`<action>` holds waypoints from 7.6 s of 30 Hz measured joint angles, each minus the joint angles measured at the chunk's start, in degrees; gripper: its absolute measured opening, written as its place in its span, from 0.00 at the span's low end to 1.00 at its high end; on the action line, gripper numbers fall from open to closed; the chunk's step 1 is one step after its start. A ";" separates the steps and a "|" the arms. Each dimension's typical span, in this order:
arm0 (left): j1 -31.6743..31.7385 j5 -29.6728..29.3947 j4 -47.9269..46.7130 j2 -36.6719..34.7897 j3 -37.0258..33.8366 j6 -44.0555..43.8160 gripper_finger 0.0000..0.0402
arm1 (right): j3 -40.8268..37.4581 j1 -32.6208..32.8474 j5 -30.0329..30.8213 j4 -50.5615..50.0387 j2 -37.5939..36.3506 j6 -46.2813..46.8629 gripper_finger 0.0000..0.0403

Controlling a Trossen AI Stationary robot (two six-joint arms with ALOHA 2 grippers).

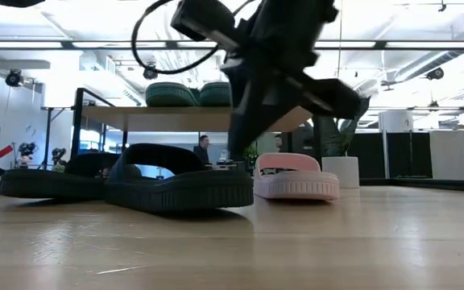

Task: Pick and place slides into the shelf
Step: Move the black slide under the shelf

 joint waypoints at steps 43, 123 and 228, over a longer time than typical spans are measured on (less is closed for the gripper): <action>0.00 0.02 -0.09 -0.70 -0.03 0.46 0.00 | -1.05 -1.75 1.38 20.18 5.01 -5.06 0.02; 6.30 6.69 -15.80 39.52 -3.99 9.26 0.00 | -0.37 4.86 5.27 26.27 3.61 -1.55 0.02; 5.94 26.57 -25.30 7.88 -8.84 -13.18 0.00 | 0.00 3.44 3.65 11.09 3.31 -1.22 0.02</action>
